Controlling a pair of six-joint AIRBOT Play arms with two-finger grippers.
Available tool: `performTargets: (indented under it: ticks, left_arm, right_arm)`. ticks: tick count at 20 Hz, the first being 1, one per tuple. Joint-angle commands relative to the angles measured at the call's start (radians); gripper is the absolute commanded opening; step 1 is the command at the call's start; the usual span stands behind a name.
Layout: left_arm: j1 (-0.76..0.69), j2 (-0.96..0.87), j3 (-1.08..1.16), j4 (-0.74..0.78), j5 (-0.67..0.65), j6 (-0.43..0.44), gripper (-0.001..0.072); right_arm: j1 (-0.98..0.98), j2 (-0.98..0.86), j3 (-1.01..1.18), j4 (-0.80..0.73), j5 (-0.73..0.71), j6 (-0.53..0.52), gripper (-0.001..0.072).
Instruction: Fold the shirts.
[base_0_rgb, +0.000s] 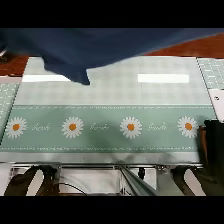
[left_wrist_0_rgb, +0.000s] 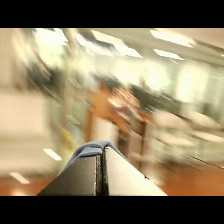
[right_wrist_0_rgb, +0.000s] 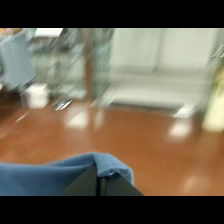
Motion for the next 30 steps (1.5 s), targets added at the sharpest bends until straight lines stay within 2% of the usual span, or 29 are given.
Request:
performTargets:
  ticks: [1,3,5,8,10,12,16,17,18,21,24,27,30]
  left_arm:
    - [0.087,0.153,0.041,0.204,0.012,-0.002,0.0018]
    - [0.109,0.210,0.040,0.336,0.002,-0.021,0.0019]
    - [0.108,0.238,0.040,0.468,-0.042,-0.076,0.0018]
    - [0.108,0.240,-0.018,0.505,-0.129,-0.156,0.0019]
    - [0.108,0.237,-0.132,0.465,-0.179,-0.209,0.0019]
    - [0.108,0.222,-0.290,0.364,-0.190,-0.207,0.0019]
    - [0.094,0.108,-0.585,0.150,-0.189,-0.093,0.0019]
    - [0.071,0.053,-0.636,0.129,-0.183,-0.053,0.0019]
    - [0.037,-0.007,-0.671,0.130,-0.160,-0.049,0.0019]
    - [-0.119,-0.253,-0.685,0.130,-0.001,-0.012,0.0018]
    - [-0.229,-0.511,-0.577,0.130,0.143,-0.009,0.0019]
    - [-0.266,-0.752,-0.376,0.130,0.149,-0.023,0.0018]
    - [-0.277,-0.906,-0.238,0.130,0.085,-0.086,0.0019]
  right_arm:
    - [0.000,0.151,0.012,-0.130,0.031,0.029,0.0016]
    - [0.000,0.187,0.012,-0.180,0.081,0.049,0.0016]
    - [0.000,0.202,0.011,-0.188,0.121,0.061,0.0016]
    - [0.000,0.201,-0.013,-0.179,0.154,0.068,0.0015]
    - [0.000,0.201,-0.090,-0.146,0.172,0.068,0.0016]
    - [0.000,0.201,-0.222,-0.080,0.173,0.060,0.0016]
    - [0.000,0.188,-0.584,0.035,0.112,-0.005,0.0016]
    - [0.001,0.169,-0.675,0.050,0.077,-0.029,0.0016]
    - [0.001,0.139,-0.751,0.055,0.030,-0.041,0.0016]
    - [0.001,-0.050,-0.872,0.107,-0.098,-0.110,0.0016]
    - [0.001,-0.320,-0.842,0.225,-0.202,-0.170,0.0016]
    - [0.002,-0.589,-0.703,0.362,-0.201,-0.202,0.0016]
    - [0.001,-0.801,-0.541,0.447,-0.180,-0.172,0.0016]
